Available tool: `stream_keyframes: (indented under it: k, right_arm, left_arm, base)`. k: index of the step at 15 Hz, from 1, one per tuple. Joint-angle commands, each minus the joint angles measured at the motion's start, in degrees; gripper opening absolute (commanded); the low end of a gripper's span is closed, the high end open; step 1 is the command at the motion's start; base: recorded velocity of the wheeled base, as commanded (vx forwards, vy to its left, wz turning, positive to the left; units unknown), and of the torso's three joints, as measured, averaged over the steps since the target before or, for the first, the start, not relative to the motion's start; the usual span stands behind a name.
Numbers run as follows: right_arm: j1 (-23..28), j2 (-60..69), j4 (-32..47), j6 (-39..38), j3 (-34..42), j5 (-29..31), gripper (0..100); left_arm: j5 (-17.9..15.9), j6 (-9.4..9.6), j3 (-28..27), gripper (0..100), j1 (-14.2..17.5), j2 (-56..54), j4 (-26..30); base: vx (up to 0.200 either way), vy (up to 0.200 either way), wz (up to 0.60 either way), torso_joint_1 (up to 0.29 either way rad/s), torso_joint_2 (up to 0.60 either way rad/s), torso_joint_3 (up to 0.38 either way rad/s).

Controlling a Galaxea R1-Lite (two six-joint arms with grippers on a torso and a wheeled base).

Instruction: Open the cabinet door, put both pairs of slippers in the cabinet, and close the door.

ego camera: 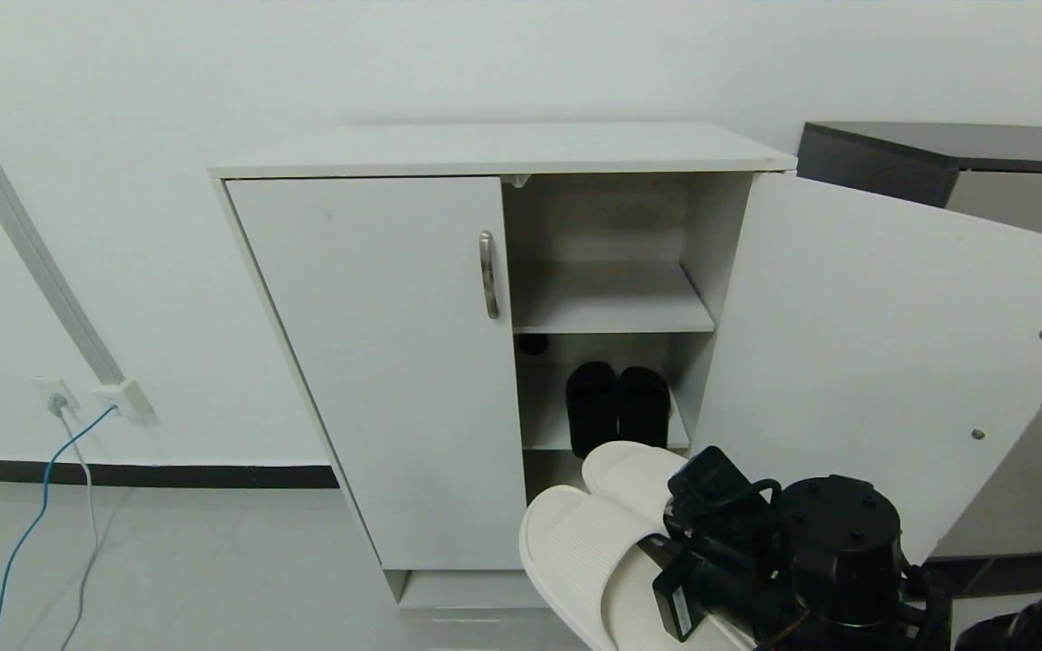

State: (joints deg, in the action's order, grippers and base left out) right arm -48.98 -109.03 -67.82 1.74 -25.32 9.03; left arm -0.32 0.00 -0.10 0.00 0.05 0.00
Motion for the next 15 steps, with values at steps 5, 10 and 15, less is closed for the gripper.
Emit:
stream_keyframes:
  k: [5, 10, 15]
  right_arm:
    - [0.03, -0.04, -1.18, 0.01, 0.36, 0.02, 0]
    - [0.03, -0.04, -1.53, 0.10, 0.53, 0.02, 0]
    - [-0.06, -0.04, -1.53, 0.01, 0.53, -0.07, 0]
  left_arm:
    - [-0.03, 0.00, 0.01, 0, 0.00, 0.04, 0.00]
    - [-0.03, 0.00, 0.01, 0, 0.00, 0.04, 0.00]
    - [-0.03, -0.09, 0.01, 0, 0.00, 0.04, 0.00]
  base:
    - [0.000, 0.000, 0.00, -0.004, 0.13, 0.120]
    - [0.000, 0.000, 0.00, -0.002, 0.07, 0.067]
    - [0.000, 0.040, 0.00, 0.001, 0.02, 0.017]
